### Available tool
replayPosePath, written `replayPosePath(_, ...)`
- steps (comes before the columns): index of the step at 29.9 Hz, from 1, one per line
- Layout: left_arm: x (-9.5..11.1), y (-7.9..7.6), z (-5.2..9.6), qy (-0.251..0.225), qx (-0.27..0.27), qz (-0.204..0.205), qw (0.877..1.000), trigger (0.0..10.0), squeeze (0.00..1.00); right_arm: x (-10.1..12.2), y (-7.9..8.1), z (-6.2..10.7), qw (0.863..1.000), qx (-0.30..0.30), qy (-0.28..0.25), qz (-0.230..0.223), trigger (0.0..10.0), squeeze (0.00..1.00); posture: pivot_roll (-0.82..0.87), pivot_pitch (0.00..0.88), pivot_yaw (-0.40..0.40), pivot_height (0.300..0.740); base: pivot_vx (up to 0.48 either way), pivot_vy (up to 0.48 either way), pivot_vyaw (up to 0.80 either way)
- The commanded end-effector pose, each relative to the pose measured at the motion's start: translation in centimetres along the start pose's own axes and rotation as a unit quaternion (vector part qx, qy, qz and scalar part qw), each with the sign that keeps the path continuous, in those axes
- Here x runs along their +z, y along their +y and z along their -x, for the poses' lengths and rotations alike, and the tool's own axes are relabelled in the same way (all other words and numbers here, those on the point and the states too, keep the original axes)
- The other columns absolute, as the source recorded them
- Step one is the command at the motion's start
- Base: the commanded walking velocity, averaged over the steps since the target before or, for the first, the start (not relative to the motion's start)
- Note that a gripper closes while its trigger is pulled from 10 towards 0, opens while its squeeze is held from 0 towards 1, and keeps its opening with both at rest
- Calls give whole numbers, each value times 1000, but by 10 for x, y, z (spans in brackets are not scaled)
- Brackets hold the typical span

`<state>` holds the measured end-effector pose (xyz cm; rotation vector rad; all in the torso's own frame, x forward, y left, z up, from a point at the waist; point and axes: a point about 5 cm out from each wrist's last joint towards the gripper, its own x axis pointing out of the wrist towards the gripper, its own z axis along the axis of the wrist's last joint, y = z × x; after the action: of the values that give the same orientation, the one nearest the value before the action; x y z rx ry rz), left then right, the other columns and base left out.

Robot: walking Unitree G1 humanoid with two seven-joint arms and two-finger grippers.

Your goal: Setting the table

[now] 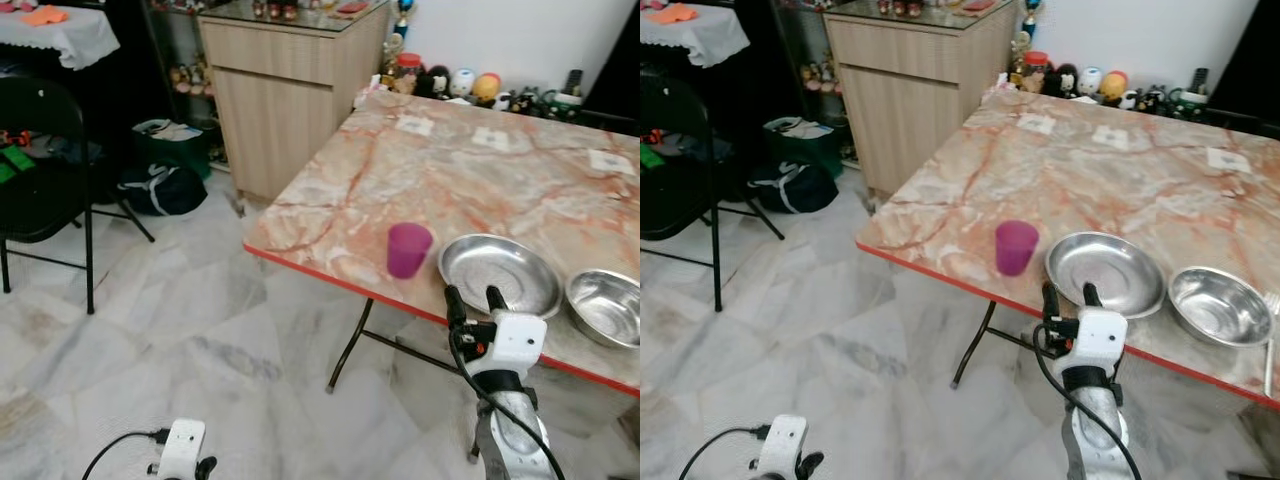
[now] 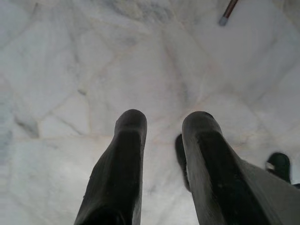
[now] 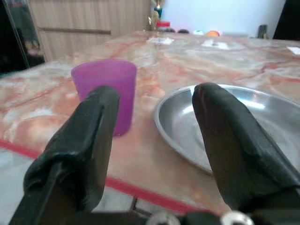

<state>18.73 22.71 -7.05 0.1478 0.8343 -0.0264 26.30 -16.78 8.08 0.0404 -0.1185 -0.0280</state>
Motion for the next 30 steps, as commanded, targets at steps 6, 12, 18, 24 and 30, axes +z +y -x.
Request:
replayPosePath(6,2,-12,-2,-4,-13,-3,1000,10000,0,2,-9,2,1000,-13,-1,7,10000,0,38,0,-21,740,249,0,0)
replayPosePath(12,2,-11,-2,-1,-6,-3,1000,10000,0,6,-7,1,1000,3,-5,19,10000,0,40,0,-21,740,0,0,0)
replayPosePath(18,-3,-2,0,5,-1,-7,1000,10000,0,12,-21,-6,996,-5,2,88,10000,0,38,0,-15,740,0,0,0)
replayPosePath(24,-5,6,3,6,3,-7,1000,10000,0,22,-32,-17,979,51,6,196,10000,0,44,0,-16,740,0,0,0)
replayPosePath(30,-3,3,1,6,3,-12,1000,10000,0,23,-44,-30,963,83,42,252,10000,0,45,0,-18,740,0,0,0)
